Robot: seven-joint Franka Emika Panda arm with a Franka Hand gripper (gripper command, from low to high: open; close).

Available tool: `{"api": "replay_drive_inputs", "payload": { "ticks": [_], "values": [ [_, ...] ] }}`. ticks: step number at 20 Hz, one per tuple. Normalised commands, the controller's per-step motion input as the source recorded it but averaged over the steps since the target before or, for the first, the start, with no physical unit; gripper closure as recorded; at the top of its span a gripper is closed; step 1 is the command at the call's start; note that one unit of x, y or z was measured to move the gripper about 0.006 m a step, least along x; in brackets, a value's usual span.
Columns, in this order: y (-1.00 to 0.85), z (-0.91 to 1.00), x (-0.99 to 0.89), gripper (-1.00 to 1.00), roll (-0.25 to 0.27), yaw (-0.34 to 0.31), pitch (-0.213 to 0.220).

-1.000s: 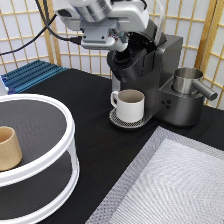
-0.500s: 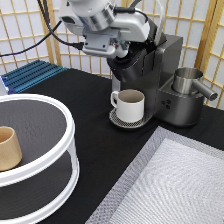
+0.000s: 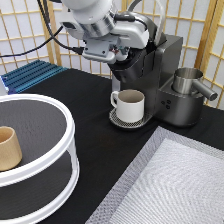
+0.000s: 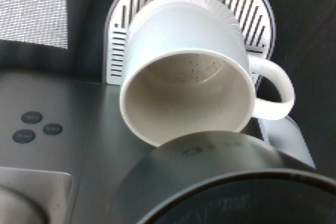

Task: Make coffee

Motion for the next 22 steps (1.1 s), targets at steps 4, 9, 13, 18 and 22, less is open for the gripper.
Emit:
{"api": "replay_drive_inputs", "payload": {
  "ticks": [4, 9, 13, 18, 22],
  "values": [
    [0.35, -0.03, -0.11, 1.00, -0.107, -0.148, -0.010],
    [0.28, -0.01, -0.08, 1.00, -0.105, -0.135, -0.038],
    [0.22, -0.01, -0.11, 1.00, -0.110, -0.135, -0.090],
    [0.45, 0.00, -0.03, 1.00, -0.205, -0.118, -0.110],
    [0.52, 0.00, -0.02, 1.00, -0.228, -0.100, -0.107]
  ]
}}
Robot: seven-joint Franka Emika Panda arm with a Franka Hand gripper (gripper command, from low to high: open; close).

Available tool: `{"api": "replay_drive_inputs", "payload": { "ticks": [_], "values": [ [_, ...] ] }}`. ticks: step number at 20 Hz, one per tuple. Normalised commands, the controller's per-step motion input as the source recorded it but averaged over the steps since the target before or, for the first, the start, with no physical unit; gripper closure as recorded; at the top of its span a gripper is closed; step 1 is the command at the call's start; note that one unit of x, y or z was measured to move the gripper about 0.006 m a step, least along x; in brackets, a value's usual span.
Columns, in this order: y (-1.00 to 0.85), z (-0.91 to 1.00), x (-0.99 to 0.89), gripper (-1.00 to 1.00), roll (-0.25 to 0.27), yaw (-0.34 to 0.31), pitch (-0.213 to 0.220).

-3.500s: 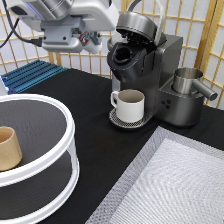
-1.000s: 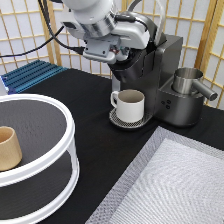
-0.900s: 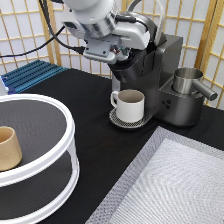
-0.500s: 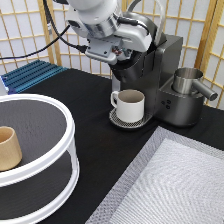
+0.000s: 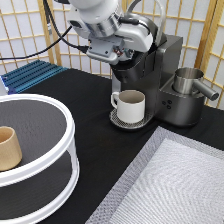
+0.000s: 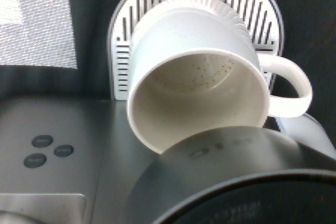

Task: Make coffee

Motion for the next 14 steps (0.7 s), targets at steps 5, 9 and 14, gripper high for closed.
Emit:
{"api": "replay_drive_inputs", "payload": {
  "ticks": [5, 9, 14],
  "values": [
    [0.24, 0.00, -0.19, -1.00, -0.146, -0.086, -0.104],
    [0.12, 0.01, -0.18, -1.00, -0.101, -0.075, -0.102],
    [0.14, 0.10, -0.15, -1.00, -0.098, -0.076, -0.110]
  ]
}}
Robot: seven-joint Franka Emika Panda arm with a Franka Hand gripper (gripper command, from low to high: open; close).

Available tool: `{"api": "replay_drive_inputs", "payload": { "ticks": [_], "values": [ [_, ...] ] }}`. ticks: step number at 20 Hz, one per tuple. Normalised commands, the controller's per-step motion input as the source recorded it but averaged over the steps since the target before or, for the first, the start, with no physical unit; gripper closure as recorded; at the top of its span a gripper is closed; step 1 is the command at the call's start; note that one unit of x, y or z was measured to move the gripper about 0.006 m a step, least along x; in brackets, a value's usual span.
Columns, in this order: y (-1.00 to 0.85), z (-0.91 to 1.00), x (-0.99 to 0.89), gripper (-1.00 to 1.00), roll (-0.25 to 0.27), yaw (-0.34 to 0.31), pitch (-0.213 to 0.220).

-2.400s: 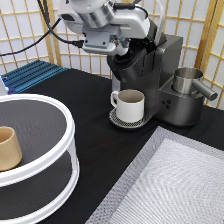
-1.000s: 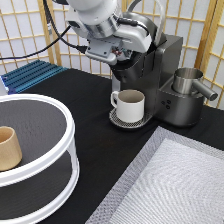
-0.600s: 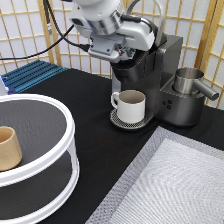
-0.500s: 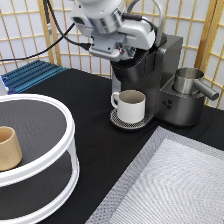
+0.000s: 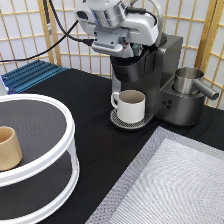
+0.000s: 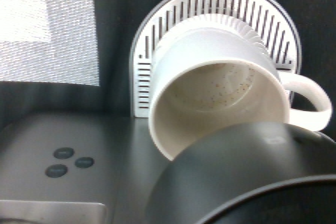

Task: Make coffee

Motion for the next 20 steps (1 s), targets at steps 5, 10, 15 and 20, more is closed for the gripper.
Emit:
{"api": "replay_drive_inputs", "payload": {
  "ticks": [5, 10, 15, 20],
  "values": [
    [0.05, 0.02, -0.25, -1.00, -0.091, -0.098, -0.119],
    [0.15, 0.01, -0.30, -1.00, -0.095, -0.115, -0.082],
    [-0.43, 0.12, -0.36, -1.00, -0.018, -0.100, -0.026],
    [-0.51, 0.85, -0.15, -1.00, 0.000, -0.070, -0.005]
  ]
}}
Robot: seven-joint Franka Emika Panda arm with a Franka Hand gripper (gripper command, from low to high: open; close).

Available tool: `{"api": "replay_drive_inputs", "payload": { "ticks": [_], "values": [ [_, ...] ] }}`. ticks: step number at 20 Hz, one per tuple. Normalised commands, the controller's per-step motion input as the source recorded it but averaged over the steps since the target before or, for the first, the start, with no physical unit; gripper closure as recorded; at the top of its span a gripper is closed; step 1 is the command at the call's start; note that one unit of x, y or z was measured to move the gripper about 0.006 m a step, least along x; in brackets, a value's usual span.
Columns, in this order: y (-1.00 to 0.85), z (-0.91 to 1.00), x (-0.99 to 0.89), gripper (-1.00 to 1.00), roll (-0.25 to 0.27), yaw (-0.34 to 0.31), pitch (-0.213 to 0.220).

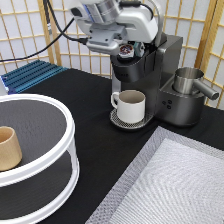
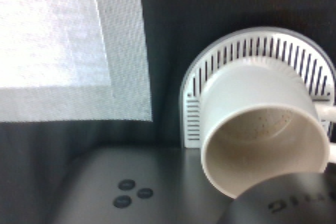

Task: Make coffee

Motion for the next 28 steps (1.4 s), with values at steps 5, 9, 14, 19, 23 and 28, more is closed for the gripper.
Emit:
{"api": "replay_drive_inputs", "payload": {
  "ticks": [5, 9, 14, 19, 23, 28],
  "values": [
    [0.30, 1.00, -0.40, -1.00, -0.033, -0.028, -0.107],
    [0.94, 1.00, -0.07, -1.00, -0.091, 0.000, -0.043],
    [1.00, 0.66, 0.07, -1.00, -0.190, 0.000, 0.000],
    [0.80, 0.01, 0.15, -1.00, -0.241, -0.010, 0.021],
    [0.36, -0.19, 0.00, -1.00, -0.202, -0.027, 0.061],
    [0.18, -0.22, 0.00, -1.00, -0.158, -0.013, 0.090]
  ]
}}
